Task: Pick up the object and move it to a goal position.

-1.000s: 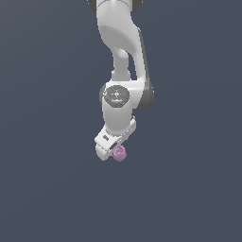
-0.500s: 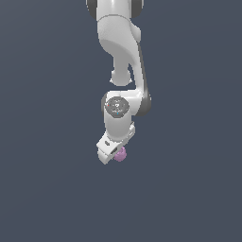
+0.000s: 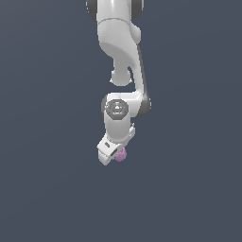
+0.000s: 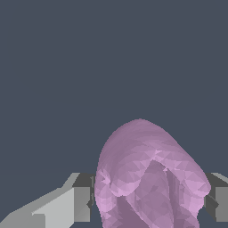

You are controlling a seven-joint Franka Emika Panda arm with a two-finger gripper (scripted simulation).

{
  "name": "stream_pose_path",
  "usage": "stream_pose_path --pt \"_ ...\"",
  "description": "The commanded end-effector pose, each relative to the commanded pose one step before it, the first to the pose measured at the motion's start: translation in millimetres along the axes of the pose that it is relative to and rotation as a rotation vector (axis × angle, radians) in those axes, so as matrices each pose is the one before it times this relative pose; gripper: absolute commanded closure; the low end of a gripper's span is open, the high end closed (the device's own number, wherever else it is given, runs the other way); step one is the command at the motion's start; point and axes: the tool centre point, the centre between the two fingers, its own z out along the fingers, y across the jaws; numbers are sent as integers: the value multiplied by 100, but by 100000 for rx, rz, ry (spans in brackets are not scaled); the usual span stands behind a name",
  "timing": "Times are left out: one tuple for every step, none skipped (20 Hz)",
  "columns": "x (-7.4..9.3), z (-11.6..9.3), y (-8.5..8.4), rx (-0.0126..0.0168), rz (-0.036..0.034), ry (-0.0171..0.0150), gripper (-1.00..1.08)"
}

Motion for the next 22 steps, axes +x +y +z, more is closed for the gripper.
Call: stream_pose_path --pt "6 0 10 -18 -3 9 108" --pt "0 0 0 0 0 0 108" --pt "0 0 0 0 0 0 108" --pt "0 0 0 0 0 0 108" --pt "0 0 0 0 0 0 108" --pt "-1 -1 -3 0 0 0 108" --pt "3 -23 17 0 0 0 108" --pt "9 -70 50 0 0 0 108" --pt "16 -116 83 0 0 0 108" --pt "22 -163 116 0 0 0 108" --pt "28 -208 148 0 0 0 108" --pt "35 -254 181 0 0 0 108" --pt "41 -299 213 0 0 0 108" --pt "47 -342 244 0 0 0 108" --pt "53 -382 274 0 0 0 108" --pt "70 -420 292 39 -30 49 108" --pt "64 -454 327 0 0 0 108" --pt "69 -485 350 0 0 0 108" --pt "74 -512 371 0 0 0 108" --pt "79 -537 390 0 0 0 108" --pt "83 -558 407 0 0 0 108" --pt "87 -577 423 0 0 0 108"
